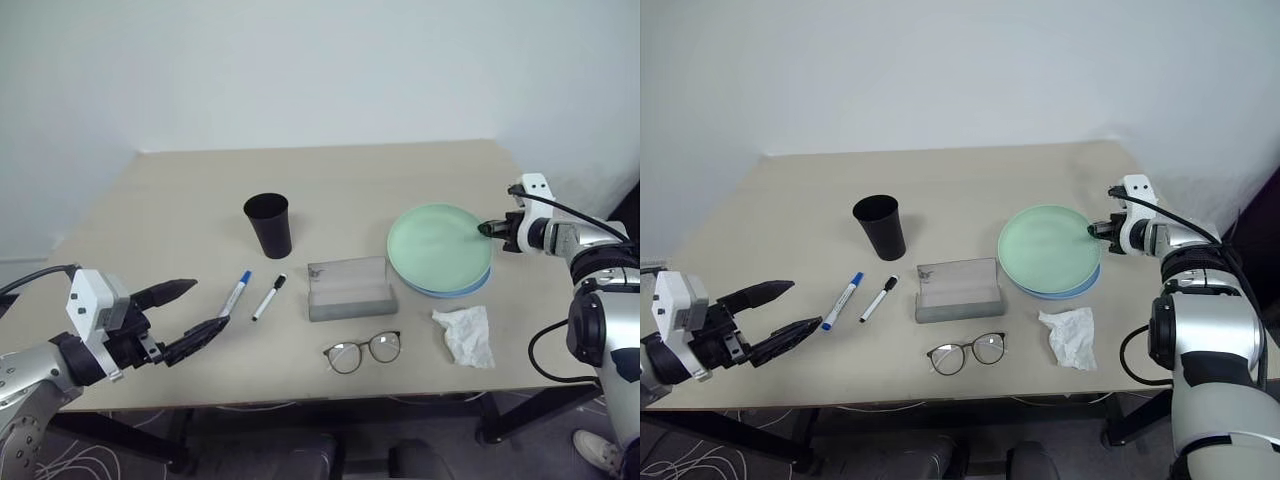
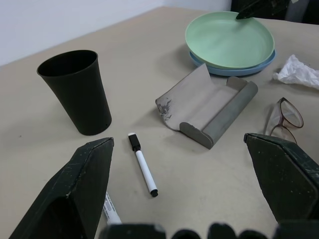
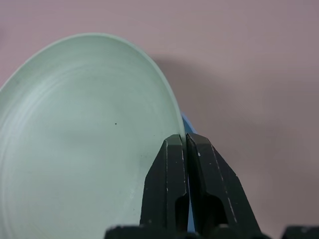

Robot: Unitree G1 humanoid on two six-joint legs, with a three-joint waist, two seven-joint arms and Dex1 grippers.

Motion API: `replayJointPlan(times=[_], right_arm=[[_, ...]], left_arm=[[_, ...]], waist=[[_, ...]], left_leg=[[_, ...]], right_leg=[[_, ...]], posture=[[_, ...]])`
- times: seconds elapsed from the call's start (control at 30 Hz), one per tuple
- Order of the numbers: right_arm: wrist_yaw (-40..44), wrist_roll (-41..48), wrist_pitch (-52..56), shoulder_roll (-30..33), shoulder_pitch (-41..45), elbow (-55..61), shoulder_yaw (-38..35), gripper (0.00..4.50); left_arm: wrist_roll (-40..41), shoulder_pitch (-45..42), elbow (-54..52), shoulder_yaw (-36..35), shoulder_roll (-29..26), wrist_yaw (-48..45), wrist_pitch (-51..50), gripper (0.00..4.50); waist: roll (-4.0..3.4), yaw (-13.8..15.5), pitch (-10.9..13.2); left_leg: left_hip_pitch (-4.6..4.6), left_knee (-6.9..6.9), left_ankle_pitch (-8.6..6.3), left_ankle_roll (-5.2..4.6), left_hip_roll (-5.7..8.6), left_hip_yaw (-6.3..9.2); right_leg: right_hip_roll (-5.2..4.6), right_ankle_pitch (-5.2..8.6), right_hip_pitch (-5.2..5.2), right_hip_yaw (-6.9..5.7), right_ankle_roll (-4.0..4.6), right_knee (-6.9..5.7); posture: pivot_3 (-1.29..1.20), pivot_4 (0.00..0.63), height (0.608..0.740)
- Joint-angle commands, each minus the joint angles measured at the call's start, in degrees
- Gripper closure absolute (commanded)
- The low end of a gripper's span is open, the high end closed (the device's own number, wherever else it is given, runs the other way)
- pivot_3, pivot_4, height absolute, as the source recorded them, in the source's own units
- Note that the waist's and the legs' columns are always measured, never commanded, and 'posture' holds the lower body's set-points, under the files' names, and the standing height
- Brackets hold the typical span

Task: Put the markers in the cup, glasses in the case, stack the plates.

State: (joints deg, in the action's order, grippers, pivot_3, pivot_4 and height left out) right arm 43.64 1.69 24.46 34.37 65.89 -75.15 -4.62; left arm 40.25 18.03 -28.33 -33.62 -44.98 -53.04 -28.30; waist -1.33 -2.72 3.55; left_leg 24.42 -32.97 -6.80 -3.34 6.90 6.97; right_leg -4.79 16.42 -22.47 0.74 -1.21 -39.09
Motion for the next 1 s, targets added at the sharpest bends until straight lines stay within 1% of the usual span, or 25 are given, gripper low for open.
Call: replayJointPlan(times=[0.03,0.33,0.43,0.47,0.6,0.63,0.67,0.7,0.77,0.83,0.9,1.0], right_arm=[[-2.3,-0.2,-0.5,-0.4,2.2,0.4,-1.0,4.47],[-3.3,-1.1,0.9,-1.2,1.4,-0.1,-0.6,4.47],[-2.4,-1.5,1.6,-1.4,1.3,-0.1,-0.5,3.78],[-1.8,-1.7,1.8,-1.4,1.3,0.0,-0.2,3.49],[0.2,-4.2,0.8,-0.4,1.8,0.7,2.5,2.13],[1.1,-4.6,0.4,0.1,2.1,1.0,2.9,1.69],[3.0,-5.3,-0.3,0.7,2.6,1.4,3.7,1.41],[5.7,-5.7,-1.0,1.4,3.1,2.0,4.4,1.41],[13.8,-5.9,-2.7,2.9,3.7,4.1,6.0,1.41],[23.3,-5.8,-5.5,4.9,2.9,7.7,7.7,1.41],[32.9,-5.0,-7.3,7.3,0.0,13.6,9.4,1.41],[44.9,-2.8,-5.9,11.7,-8.4,27.4,11.7,1.41]], left_arm=[[0.3,0.3,-1.8,-2.7,0.0,0.3,1.2,0.00],[-0.2,0.3,-1.3,-3.1,0.1,0.3,2.2,0.00],[-0.6,-0.8,-0.3,-2.6,-0.2,0.4,2.9,0.00],[-0.6,-0.8,-0.1,-2.6,-0.2,0.3,2.9,0.00],[-0.6,-1.0,0.4,-3.0,-0.6,-0.2,3.0,0.00],[-0.5,-1.0,0.5,-3.2,-0.7,-0.3,3.0,0.00],[-0.5,-1.0,0.6,-3.3,-0.9,-0.4,3.0,0.00],[-0.5,-1.0,0.8,-3.5,-1.0,-0.6,3.0,0.00],[-0.5,-1.0,1.1,-3.6,-1.2,-0.7,3.1,0.00],[-0.7,-1.1,1.3,-3.7,-1.4,-0.9,3.2,0.00],[-0.7,-1.3,1.5,-3.9,-1.6,-1.0,3.2,0.00],[-0.6,-1.5,2.1,-4.3,-1.9,-1.4,3.3,0.00]], waist=[[0.00,0.0,0.0],[-0.01,-0.2,0.0],[-0.01,-0.2,0.0],[-0.01,-0.2,0.0],[-0.01,-0.2,0.0],[-0.01,-0.2,0.0],[-0.01,-0.2,0.0],[-0.02,-0.2,0.0],[-0.05,-0.1,0.0],[-0.06,-0.2,0.0],[-0.06,-0.2,0.0],[0.08,0.0,-0.1]], left_leg=[[-0.01,0.00,0.00,0.00,0.00,0.00],[-0.05,0.00,0.00,0.00,0.00,0.00],[-0.06,0.00,0.00,0.00,0.00,0.01],[-0.06,0.00,0.00,0.00,0.00,0.02],[-0.06,0.00,0.00,0.00,0.00,0.01],[-0.06,0.00,0.00,0.00,0.00,0.01],[-0.06,0.00,0.00,0.00,0.00,0.01],[-0.06,0.00,0.00,0.00,0.00,0.01],[-0.04,0.00,0.00,0.00,0.01,0.01],[-0.05,0.00,0.00,0.00,0.02,0.00],[-0.05,0.00,0.00,0.00,0.01,0.01],[-0.04,0.01,-0.01,0.00,-0.01,0.09]], right_leg=[[0.00,0.00,0.01,0.00,0.00,0.00],[0.03,0.00,0.01,0.03,0.00,-0.01],[0.03,0.00,0.02,0.02,0.00,-0.02],[0.03,0.00,0.02,0.02,0.00,-0.02],[0.04,0.00,0.01,0.01,0.00,-0.02],[0.05,0.00,0.01,0.02,0.00,-0.01],[0.05,0.00,0.01,0.02,0.00,-0.02],[0.06,0.00,0.00,0.01,0.00,-0.02],[0.04,0.00,0.00,0.00,-0.01,-0.02],[0.04,0.02,0.00,-0.02,-0.05,-0.01],[0.03,0.15,0.01,-0.02,-0.28,-0.02],[0.00,0.19,0.04,-0.05,-0.32,-0.01]], posture=[[0.00,0.000,0.737],[0.00,0.000,0.737],[0.00,0.000,0.737],[0.00,0.000,0.737],[0.00,0.000,0.737],[0.00,0.000,0.737],[0.00,0.000,0.737],[0.00,0.000,0.737],[0.00,0.000,0.737],[0.00,0.000,0.737],[0.00,0.000,0.737],[0.00,0.000,0.737]])
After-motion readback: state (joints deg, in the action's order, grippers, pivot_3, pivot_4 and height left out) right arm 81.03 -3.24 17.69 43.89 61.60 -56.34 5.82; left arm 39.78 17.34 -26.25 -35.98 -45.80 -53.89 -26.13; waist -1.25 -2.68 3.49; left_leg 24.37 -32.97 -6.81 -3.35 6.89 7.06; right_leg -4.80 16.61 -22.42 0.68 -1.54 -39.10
